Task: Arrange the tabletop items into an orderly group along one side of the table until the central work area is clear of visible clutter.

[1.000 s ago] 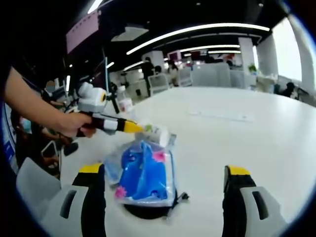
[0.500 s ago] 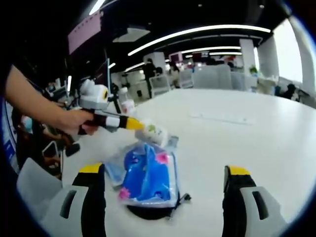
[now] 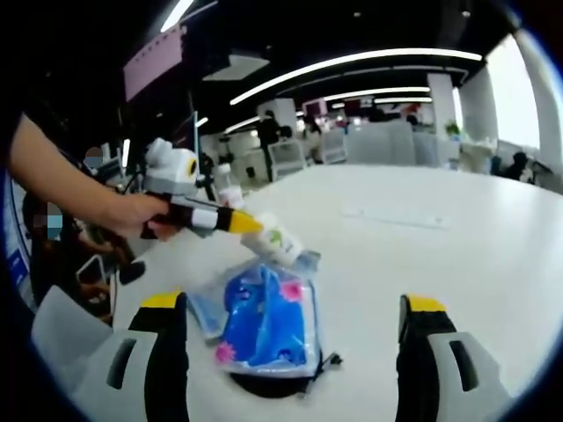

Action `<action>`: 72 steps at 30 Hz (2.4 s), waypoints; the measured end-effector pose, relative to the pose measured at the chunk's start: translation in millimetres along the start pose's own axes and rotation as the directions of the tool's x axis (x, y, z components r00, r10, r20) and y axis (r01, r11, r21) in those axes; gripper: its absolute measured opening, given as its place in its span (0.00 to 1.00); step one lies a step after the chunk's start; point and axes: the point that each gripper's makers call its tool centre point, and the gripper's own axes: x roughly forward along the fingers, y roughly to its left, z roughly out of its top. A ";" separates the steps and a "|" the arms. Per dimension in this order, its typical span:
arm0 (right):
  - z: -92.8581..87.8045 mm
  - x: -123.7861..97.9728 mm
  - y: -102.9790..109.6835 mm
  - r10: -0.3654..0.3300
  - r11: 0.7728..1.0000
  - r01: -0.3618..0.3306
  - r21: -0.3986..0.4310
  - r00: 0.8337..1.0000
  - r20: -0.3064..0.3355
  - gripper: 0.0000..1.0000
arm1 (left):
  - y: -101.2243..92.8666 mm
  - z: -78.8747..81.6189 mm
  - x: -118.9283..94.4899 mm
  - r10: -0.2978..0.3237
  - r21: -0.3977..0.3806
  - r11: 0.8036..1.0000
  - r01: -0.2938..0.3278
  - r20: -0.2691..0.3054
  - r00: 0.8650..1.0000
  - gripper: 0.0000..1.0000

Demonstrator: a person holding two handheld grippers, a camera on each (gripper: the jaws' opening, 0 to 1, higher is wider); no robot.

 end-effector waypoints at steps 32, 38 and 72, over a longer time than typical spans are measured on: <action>13.8 -9.0 2.8 0.005 1.000 -0.005 -0.020 0.999 0.033 0.98 | -11.2 11.4 -14.5 -0.012 0.080 0.997 0.014 -0.034 0.999 0.01; 15.8 -9.3 6.4 0.015 0.999 -0.014 -0.031 0.999 0.035 0.98 | -12.1 14.3 -21.5 -0.004 0.117 0.993 0.008 -0.041 0.999 0.01; 44.4 -9.5 43.3 0.097 0.986 -0.087 -0.143 0.993 0.063 1.00 | 5.2 43.9 -73.6 0.083 0.225 0.971 -0.075 -0.027 0.996 0.01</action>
